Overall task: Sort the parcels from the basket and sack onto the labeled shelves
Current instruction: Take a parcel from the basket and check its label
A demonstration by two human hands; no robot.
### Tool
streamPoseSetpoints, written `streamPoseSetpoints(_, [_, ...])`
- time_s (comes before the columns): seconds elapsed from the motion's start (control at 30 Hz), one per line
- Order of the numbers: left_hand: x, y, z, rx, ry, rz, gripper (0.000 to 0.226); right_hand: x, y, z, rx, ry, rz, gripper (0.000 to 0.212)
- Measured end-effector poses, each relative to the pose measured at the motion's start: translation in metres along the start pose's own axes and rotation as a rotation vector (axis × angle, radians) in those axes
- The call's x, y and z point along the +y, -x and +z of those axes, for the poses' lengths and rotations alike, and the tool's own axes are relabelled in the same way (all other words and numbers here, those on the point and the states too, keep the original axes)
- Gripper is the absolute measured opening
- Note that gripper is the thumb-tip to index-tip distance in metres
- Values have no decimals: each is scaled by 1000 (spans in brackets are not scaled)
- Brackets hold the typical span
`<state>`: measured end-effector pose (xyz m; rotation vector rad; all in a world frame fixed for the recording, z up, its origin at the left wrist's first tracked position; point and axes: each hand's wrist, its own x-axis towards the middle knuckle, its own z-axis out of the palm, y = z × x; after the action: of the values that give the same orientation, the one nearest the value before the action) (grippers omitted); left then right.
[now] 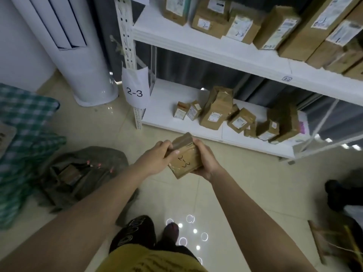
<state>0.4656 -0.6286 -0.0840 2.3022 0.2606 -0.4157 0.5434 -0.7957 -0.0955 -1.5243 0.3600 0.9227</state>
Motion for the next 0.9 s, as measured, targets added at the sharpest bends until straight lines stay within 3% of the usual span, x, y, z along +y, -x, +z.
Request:
streamPoseSetpoints(0.2, [-2, -68, -10, 12, 38, -125, 35, -42, -66, -10, -35, 130, 59, 83])
streamPoseSetpoints(0.37, [-11, -141, -22, 13, 106, -179, 28, -80, -133, -25, -26, 192, 68, 60])
streamPoseSetpoints(0.63, [-33, -241, -35, 72, 188, -302, 27, -139, -245, -27, -42, 286, 61, 64])
streamPoseSetpoints(0.9, [-99, -320, 19, 121, 245, -523, 35, -112, -381, -18, -123, 535, 6, 80])
